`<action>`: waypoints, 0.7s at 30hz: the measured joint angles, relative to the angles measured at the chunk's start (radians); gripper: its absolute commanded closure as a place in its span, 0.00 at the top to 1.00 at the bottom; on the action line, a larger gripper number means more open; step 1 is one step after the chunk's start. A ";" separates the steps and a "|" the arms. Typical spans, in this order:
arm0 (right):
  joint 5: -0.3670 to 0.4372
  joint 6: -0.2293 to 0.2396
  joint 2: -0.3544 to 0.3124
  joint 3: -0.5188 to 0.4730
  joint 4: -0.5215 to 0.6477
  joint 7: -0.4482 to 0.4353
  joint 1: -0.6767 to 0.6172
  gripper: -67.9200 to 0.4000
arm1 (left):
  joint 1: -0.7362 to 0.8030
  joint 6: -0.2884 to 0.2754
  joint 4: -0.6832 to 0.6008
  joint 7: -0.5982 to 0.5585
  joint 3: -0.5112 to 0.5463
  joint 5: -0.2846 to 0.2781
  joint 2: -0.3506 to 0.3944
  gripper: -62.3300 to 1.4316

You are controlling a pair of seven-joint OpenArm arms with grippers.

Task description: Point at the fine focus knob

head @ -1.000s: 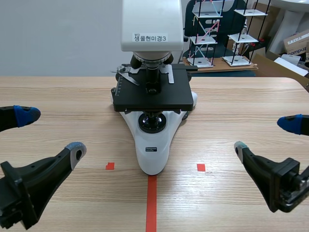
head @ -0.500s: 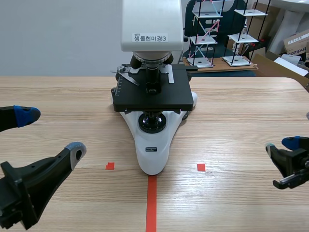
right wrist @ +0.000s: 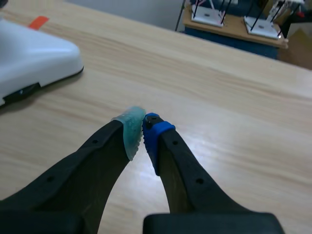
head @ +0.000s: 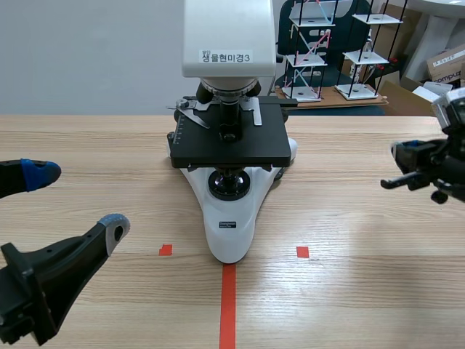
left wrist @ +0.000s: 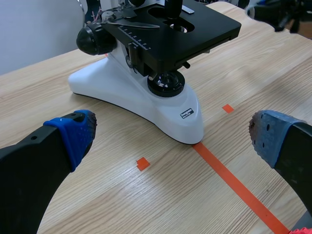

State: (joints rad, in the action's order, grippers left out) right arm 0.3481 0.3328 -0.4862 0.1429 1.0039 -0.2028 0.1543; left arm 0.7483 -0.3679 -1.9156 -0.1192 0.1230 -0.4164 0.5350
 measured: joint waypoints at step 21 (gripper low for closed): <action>-0.331 0.117 0.129 0.094 -0.210 -0.190 0.285 0.00 | 0.000 0.000 0.000 0.000 0.000 0.000 0.000 1.00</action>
State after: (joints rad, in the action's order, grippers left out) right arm 0.0174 0.4496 -0.3573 0.2371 0.7937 -0.3923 0.4397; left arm 0.7483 -0.3679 -1.9156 -0.1192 0.1230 -0.4164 0.5346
